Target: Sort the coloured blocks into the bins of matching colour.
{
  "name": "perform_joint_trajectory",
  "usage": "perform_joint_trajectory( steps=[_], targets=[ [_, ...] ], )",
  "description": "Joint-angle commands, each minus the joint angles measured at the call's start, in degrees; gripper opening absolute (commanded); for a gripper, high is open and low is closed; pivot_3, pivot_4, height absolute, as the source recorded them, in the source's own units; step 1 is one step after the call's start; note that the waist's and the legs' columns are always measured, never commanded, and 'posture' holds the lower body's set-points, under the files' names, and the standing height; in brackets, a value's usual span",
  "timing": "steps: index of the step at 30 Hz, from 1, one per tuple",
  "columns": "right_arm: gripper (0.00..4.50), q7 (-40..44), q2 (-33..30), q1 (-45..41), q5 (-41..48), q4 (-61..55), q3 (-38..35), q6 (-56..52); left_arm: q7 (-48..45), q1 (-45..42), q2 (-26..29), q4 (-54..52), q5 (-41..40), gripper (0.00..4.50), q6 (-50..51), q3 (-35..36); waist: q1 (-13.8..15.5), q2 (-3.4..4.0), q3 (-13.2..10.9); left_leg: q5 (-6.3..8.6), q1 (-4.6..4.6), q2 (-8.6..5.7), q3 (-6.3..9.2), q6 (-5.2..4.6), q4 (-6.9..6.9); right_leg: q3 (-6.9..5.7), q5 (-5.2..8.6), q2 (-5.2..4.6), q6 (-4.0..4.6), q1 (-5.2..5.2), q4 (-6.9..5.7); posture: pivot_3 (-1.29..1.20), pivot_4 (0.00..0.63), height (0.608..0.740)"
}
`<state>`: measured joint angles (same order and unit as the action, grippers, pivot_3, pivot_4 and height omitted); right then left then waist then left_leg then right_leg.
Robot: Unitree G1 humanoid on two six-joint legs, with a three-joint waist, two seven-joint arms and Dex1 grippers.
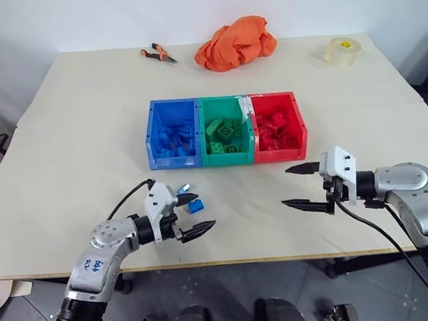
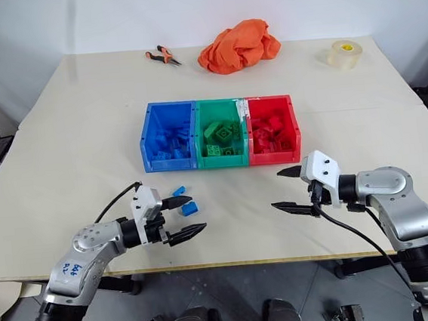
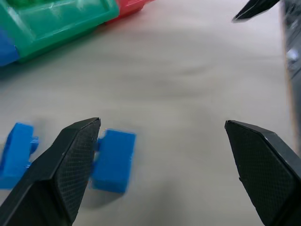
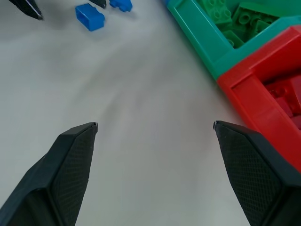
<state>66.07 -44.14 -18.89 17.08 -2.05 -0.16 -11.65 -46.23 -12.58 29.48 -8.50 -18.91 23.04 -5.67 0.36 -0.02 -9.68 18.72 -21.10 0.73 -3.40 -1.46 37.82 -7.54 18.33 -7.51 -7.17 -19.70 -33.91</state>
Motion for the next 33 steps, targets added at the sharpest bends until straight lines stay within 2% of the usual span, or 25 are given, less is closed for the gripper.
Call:
perform_joint_trajectory(
  steps=[1,11,15,21,23,28,33],
  targets=[
    [4.12,-1.0,-0.5,0.3,0.3,-1.1,-1.7,1.1,0.6,-1.3,-0.6,1.2,1.9,4.50,-1.4,-1.0,0.1,0.00,0.0,0.00,-0.01,0.00,0.00,0.00,0.00,-0.05,0.00,0.00,0.00,0.00,0.01,0.00,0.150,0.740],
    [4.12,-3.2,-1.4,3.8,0.9,-4.0,-3.1,0.4,-0.4,-3.3,-0.1,5.3,5.9,4.50,-1.7,-3.8,1.0,0.00,0.0,0.01,0.01,-0.03,-0.06,-0.01,0.05,-0.07,-0.01,-0.02,-0.02,0.02,0.02,0.00,0.150,0.740],
    [4.19,-3.5,-1.8,4.1,0.9,-3.8,-4.0,0.6,-0.4,-3.1,0.3,6.0,7.7,3.59,-4.7,-4.0,1.0,0.01,0.0,0.01,0.02,-0.03,-0.06,-0.01,0.05,-0.07,-0.01,-0.01,-0.02,0.03,0.02,0.00,0.150,0.740],
    [4.19,-3.4,-1.9,3.8,0.7,-2.9,-4.7,1.0,0.5,-2.9,-0.4,6.0,8.0,1.64,-6.2,-3.1,1.0,0.01,0.0,0.01,0.02,-0.02,-0.07,-0.02,0.06,-0.07,-0.01,-0.01,-0.02,0.02,0.01,0.00,0.150,0.740],
    [4.19,-3.3,-2.1,3.5,0.6,-2.3,-4.9,1.2,1.8,-3.3,-0.3,5.5,7.9,1.02,-2.7,-3.1,1.0,0.01,0.0,0.01,0.02,-0.02,-0.07,-0.02,0.06,-0.07,-0.01,-0.01,-0.02,0.02,0.01,0.00,0.150,0.740],
    [4.19,-2.9,-2.5,2.7,1.0,-0.9,-5.8,1.8,4.0,-5.1,-2.8,2.2,6.0,0.91,-2.3,-1.5,1.1,0.01,0.0,0.01,0.01,-0.02,-0.06,-0.02,0.08,-0.07,-0.01,-0.02,-0.02,0.04,0.01,0.00,0.150,0.740],
    [4.19,-3.2,-2.6,1.8,0.6,1.0,-6.7,2.9,11.1,-10.5,-6.4,-0.3,6.0,0.91,-2.1,3.2,1.1,0.00,0.0,0.02,-0.06,-0.03,0.00,-0.03,0.13,-0.07,-0.02,-0.01,-0.03,0.03,0.01,0.00,0.150,0.740]
  ],
)
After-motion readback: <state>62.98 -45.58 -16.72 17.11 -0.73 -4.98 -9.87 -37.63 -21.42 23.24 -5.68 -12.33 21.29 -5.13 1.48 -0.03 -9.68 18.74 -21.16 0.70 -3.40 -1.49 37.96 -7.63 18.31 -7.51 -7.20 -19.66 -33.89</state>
